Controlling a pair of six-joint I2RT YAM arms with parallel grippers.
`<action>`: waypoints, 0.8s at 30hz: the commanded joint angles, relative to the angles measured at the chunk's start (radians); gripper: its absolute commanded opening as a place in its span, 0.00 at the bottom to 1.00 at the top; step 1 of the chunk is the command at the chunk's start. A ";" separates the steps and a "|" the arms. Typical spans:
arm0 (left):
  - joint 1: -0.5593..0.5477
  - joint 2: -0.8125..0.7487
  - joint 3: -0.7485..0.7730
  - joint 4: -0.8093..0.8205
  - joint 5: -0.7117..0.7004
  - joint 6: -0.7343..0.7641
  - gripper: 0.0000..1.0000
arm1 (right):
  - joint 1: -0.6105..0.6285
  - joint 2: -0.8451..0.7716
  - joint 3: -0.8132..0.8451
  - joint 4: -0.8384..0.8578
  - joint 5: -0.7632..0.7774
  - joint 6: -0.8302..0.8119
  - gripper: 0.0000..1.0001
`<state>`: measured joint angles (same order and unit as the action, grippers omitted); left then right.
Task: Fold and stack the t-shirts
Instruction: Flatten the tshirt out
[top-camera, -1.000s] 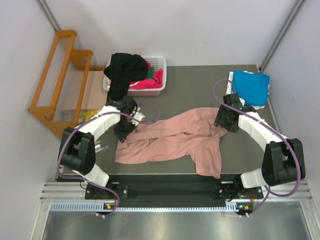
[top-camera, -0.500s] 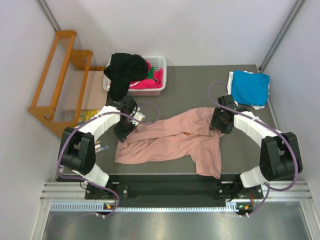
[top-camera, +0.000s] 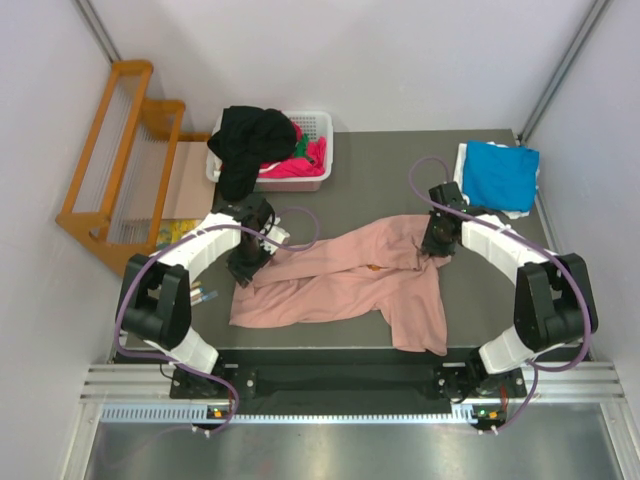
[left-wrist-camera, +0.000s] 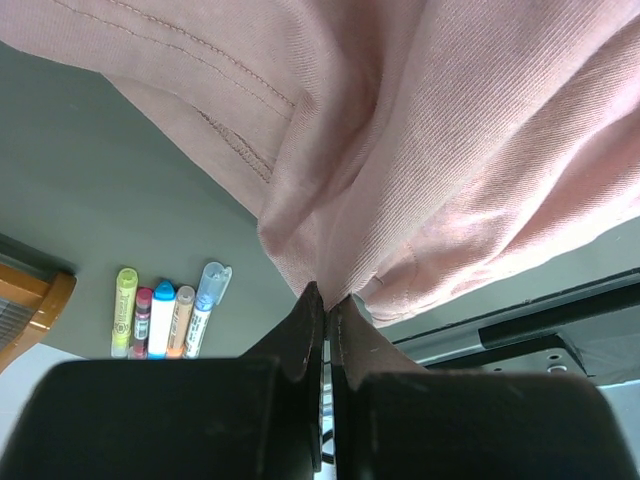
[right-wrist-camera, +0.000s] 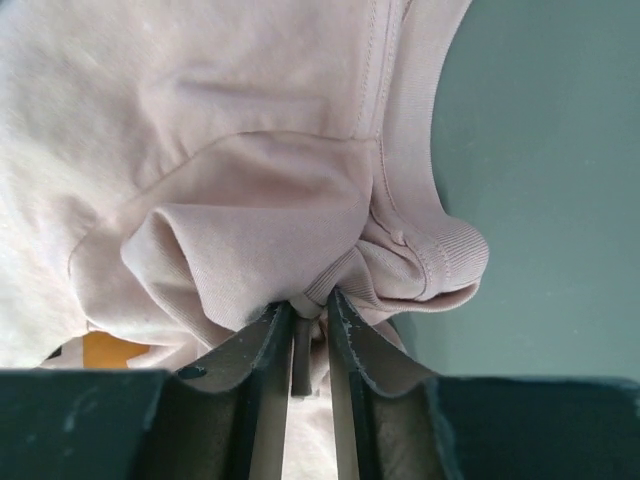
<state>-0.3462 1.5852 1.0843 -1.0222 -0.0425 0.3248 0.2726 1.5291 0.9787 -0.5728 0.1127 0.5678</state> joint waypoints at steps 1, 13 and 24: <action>0.001 -0.024 -0.003 0.024 0.000 0.007 0.00 | 0.010 -0.007 0.051 -0.001 0.021 -0.013 0.20; 0.001 -0.024 0.003 0.020 0.001 0.007 0.00 | 0.010 -0.037 0.012 -0.009 0.021 -0.017 0.48; 0.001 -0.025 -0.012 0.030 -0.002 0.007 0.00 | 0.036 -0.037 0.054 -0.028 0.008 -0.005 0.38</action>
<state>-0.3462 1.5852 1.0771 -1.0149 -0.0429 0.3248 0.2806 1.5269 0.9829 -0.5930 0.1154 0.5594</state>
